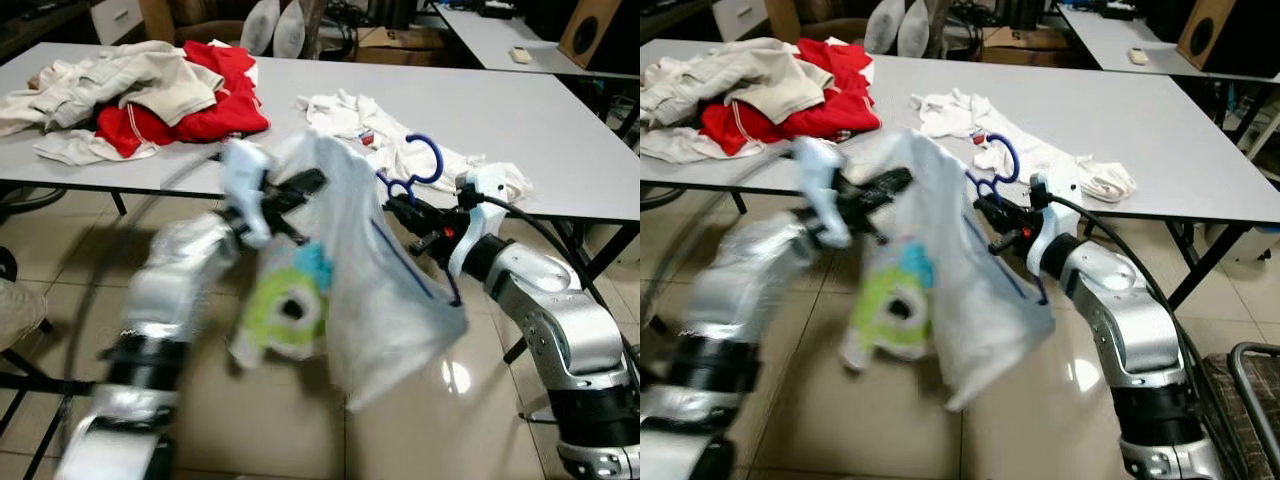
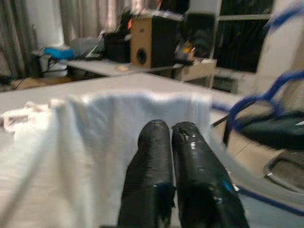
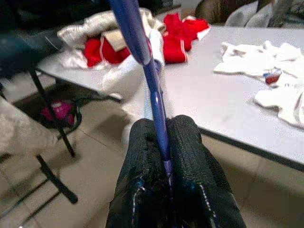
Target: Hang hanger
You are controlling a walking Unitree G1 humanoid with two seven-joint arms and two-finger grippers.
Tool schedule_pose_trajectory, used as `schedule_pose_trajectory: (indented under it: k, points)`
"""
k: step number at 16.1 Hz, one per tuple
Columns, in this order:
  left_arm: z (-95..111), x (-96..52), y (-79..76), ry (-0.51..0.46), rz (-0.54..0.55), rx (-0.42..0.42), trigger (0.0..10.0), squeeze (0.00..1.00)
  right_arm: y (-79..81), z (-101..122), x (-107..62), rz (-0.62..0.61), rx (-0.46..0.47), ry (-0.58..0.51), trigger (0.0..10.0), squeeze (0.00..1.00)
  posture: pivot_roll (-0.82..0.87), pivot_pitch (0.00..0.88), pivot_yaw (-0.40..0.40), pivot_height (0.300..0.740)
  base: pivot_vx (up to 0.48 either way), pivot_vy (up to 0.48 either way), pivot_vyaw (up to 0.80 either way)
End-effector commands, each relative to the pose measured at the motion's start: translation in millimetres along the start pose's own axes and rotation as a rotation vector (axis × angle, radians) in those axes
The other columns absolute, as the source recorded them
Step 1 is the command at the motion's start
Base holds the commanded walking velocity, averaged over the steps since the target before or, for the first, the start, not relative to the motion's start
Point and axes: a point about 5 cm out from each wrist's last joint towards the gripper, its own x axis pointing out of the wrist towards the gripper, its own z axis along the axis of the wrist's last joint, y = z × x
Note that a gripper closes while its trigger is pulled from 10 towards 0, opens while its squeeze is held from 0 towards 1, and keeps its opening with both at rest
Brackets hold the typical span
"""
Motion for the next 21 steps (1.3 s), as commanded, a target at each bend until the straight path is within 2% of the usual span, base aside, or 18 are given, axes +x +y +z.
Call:
schedule_pose_trajectory:
  k: [1, 3, 4, 6, 7, 8, 9, 10, 13, 19, 21]
  points:
    - [11.6, -4.3, 1.6, -0.043, -0.028, -0.001, 0.0, 0.0, 0.8, 3.1, -0.8, 0.017, -0.042, -0.013, 10.0, 0.0, -0.13, 0.0, -0.017, 0.74, 0.0, 0.0, 0.0]
    - [28.2, -7.7, 27.5, -0.073, 0.111, 0.034, 0.0, 0.0, 8.7, -0.5, -4.9, 0.096, -0.056, -0.003, 10.0, 0.0, -0.12, 0.0, -0.024, 0.74, 0.0, 0.0, 0.0]
    - [30.2, -7.2, 29.9, -0.065, 0.12, 0.044, 0.0, 0.0, 9.9, -0.5, -5.4, 0.106, -0.056, -0.005, 10.0, 0.0, -0.13, 0.0, -0.022, 0.74, 0.0, 0.0, 0.0]
    - [7.1, 5.2, 3.6, 0.096, -0.015, 0.075, 0.0, 0.0, 6.8, 3.3, -4.0, 0.082, -0.052, -0.026, 10.0, 0.0, -0.13, 0.0, -0.018, 0.74, 0.0, 0.0, 0.0]
    - [-9.4, 11.0, -5.6, 0.156, -0.01, 0.092, 2.5, 0.0, 5.4, 6.6, -2.3, 0.066, -0.043, -0.046, 10.0, 0.0, -0.14, 0.0, -0.006, 0.74, 0.0, 0.0, 0.0]
    - [-20.7, 17.0, -11.4, 0.168, 0.015, 0.051, 10.0, 0.0, 4.8, 10.0, -0.2, 0.052, -0.04, -0.064, 10.0, 0.0, -0.14, 0.0, -0.006, 0.74, 0.0, 0.0, 0.0]
    - [-24.6, 21.6, -16.0, 0.151, 0.014, 0.018, 10.0, 0.65, 5.4, 12.8, 1.5, 0.044, -0.035, -0.08, 10.0, 0.0, -0.15, 0.0, 0.002, 0.74, 0.0, 0.0, 0.0]
    - [-24.9, 24.1, -19.8, 0.134, -0.001, 0.008, 10.0, 1.0, 5.3, 15.3, 2.7, 0.033, -0.027, -0.095, 10.0, 0.0, -0.15, 0.0, 0.001, 0.74, 0.0, 0.0, 0.0]
    - [-23.5, 25.6, -22.4, 0.124, -0.013, 0.012, 10.0, 1.0, 6.3, 18.9, 5.1, 0.029, -0.016, -0.112, 10.0, 0.0, -0.15, 0.0, -0.002, 0.74, 0.0, 0.0, 0.0]
    - [-22.8, 38.0, -22.2, 0.099, 0.053, 0.037, 10.0, 1.0, 12.4, 25.2, 13.1, 0.05, -0.008, -0.135, 10.0, 0.0, -0.15, 0.0, 0.002, 0.74, 0.0, 0.0, 0.0]
    - [-18.7, 43.2, -23.9, 0.057, 0.055, 0.005, 10.0, 1.0, 14.7, 24.9, 14.3, 0.056, -0.005, -0.135, 10.0, 0.0, -0.15, 0.0, 0.004, 0.74, 0.0, 0.0, 0.0]
